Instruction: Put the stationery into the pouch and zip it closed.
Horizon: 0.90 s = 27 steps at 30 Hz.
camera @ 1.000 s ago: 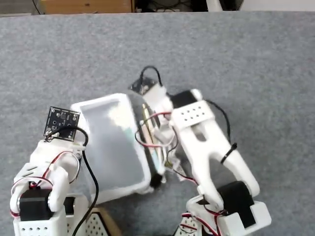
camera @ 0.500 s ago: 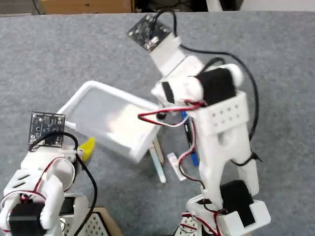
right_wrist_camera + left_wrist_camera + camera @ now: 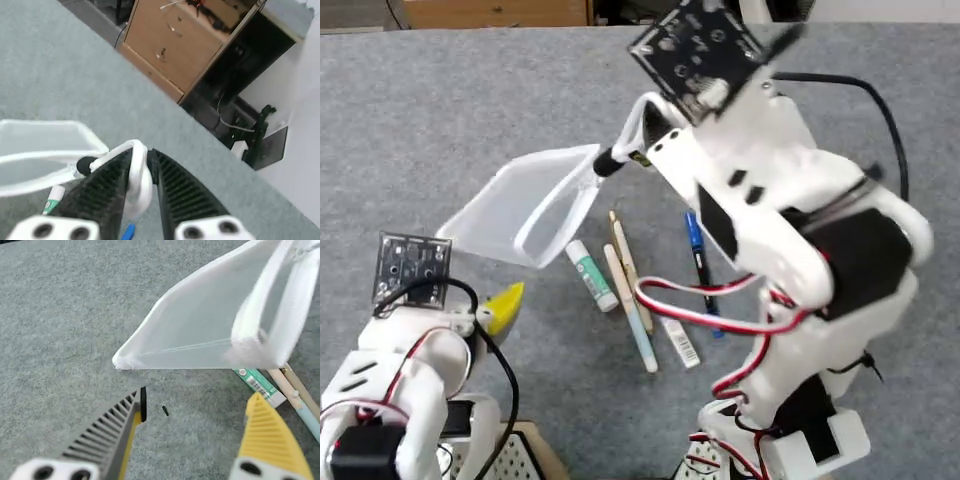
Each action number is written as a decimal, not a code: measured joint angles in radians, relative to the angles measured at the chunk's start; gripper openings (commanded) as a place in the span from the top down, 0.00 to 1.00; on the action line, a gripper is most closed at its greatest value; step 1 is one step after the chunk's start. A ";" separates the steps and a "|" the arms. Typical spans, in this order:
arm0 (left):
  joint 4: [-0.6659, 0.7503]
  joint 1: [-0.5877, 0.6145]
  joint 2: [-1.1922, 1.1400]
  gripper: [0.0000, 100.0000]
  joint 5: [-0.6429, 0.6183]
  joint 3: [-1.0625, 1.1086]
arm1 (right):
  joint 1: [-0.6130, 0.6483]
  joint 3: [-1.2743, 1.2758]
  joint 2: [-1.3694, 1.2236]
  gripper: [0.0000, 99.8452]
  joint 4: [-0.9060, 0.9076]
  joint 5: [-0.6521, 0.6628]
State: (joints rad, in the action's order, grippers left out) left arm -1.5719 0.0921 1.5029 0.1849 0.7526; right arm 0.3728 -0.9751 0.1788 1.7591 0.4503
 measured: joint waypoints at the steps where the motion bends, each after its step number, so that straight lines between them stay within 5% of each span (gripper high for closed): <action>1: -0.012 -0.018 0.000 0.67 0.000 -0.023 | 0.000 -0.014 0.000 0.99 0.000 0.000; 15: -0.063 -0.101 0.002 0.67 -0.049 -0.327 | 0.025 -0.029 0.035 0.99 0.005 -0.048; 27: -0.011 -0.114 0.002 0.67 -0.239 -0.192 | 0.080 0.014 0.044 0.99 -0.041 -0.080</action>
State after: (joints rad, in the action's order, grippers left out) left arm -1.5827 -0.0215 1.5044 -0.0545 0.5608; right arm 0.4526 -0.9613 0.2232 1.7177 0.3705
